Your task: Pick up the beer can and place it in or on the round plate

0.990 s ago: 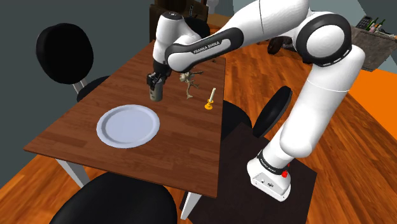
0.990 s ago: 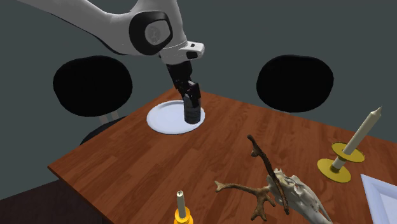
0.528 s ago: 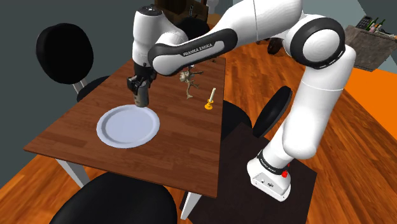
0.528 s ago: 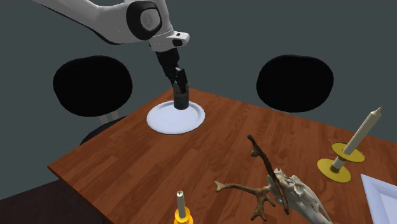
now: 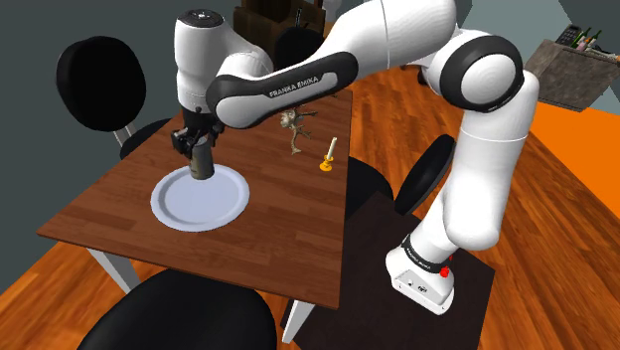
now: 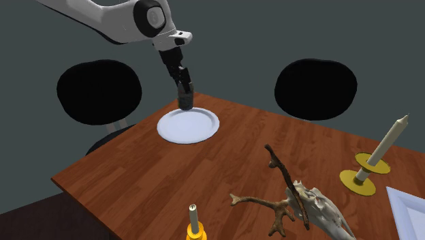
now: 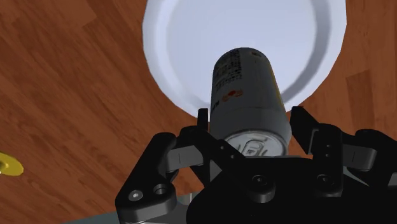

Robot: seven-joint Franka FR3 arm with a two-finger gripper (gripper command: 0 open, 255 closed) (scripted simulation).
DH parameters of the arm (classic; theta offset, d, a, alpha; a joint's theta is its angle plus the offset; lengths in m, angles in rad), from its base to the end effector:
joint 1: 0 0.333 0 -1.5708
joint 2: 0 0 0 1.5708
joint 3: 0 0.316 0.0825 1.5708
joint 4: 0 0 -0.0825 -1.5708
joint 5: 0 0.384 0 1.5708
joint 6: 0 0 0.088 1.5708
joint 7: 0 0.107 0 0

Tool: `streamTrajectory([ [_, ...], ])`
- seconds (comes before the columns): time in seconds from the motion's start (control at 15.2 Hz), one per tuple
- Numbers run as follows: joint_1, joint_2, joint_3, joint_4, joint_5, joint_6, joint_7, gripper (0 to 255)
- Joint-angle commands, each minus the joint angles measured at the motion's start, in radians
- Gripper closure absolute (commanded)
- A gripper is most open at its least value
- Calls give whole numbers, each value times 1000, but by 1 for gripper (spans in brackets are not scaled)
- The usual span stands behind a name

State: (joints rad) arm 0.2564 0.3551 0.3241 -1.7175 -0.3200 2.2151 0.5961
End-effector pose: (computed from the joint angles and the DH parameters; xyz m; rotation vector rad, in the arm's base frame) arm 0.5731 0.3387 0.4060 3.0728 0.1972 0.3515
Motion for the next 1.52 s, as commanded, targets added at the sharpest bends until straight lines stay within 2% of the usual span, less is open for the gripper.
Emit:
streamTrajectory([
  [0.0,3,12,-3,-6,-8,17,9,255],
  [0.99,22,111,-36,-75,-77,176,73,255],
  [1.45,22,111,-36,-75,-77,176,73,255],
])
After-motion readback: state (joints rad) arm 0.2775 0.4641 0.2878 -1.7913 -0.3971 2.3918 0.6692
